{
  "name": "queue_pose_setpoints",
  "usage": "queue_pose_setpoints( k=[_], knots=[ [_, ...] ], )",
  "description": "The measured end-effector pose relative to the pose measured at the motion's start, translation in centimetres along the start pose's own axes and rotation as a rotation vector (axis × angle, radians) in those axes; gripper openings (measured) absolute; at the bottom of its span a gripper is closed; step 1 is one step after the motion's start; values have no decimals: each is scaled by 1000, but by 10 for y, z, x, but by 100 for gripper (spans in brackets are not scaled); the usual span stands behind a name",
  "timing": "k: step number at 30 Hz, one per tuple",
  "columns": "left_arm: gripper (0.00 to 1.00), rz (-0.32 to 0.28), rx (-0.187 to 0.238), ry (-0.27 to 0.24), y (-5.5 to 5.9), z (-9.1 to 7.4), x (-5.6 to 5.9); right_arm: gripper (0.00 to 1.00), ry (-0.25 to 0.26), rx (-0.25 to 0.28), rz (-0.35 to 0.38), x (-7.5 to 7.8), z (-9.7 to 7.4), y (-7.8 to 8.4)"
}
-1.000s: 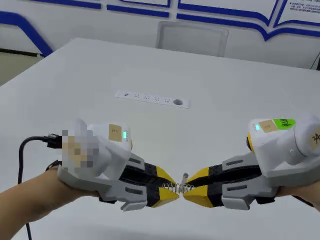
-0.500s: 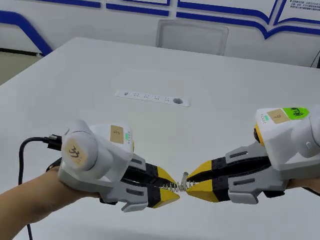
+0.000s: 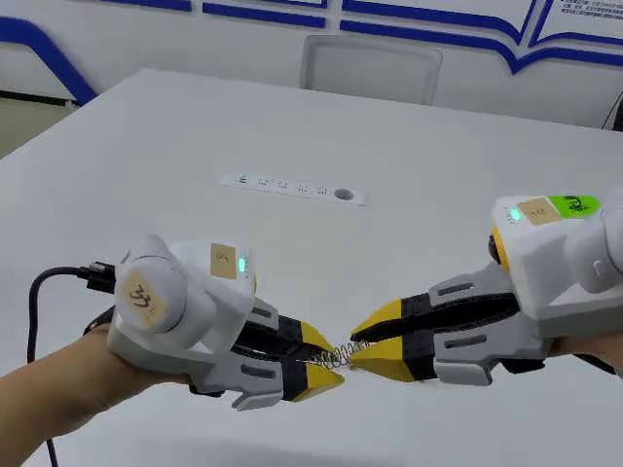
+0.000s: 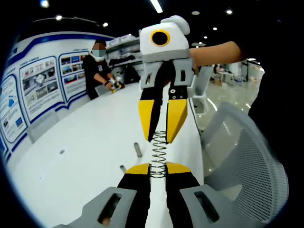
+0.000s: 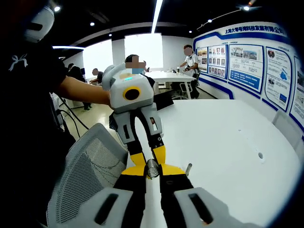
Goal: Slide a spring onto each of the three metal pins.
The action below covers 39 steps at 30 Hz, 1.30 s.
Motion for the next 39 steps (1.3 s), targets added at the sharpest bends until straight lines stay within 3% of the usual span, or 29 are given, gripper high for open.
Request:
queue_pose_setpoints(
  k=[11, 14, 16, 24, 27, 39],
  knots=[
    [10, -19, 18, 0, 0, 3, -3, 11, 12, 47, 10, 2, 3, -8],
    [10, -68, 94, 6, -10, 3, -2, 12, 3, 37, 4, 1, 9, -8],
    [10, -43, 66, -7, -8, 4, -4, 12, 25, 36, -40, 3, 10, -10],
    [10, -52, 76, -10, -7, 2, -6, 12, 25, 46, 9, 7, 6, -7],
    [10, -53, 70, -17, -6, 1, -8, 12, 33, 75, 35, 9, 2, -8],
    [10, -47, 54, -7, -7, 7, -3, 11, 25, 103, 29, 4, 6, -15]
  ],
)
Point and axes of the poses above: the centre of the closed fingertips' face, and the gripper's own axes: z roughly forward along the fingers, x roughly to its right, y roughly out of its underside, the point moved 6 cm from there along -z, roughly backward along the fingers, and after that the axes turned 10 degrees about -y, right-handed, at the moved point
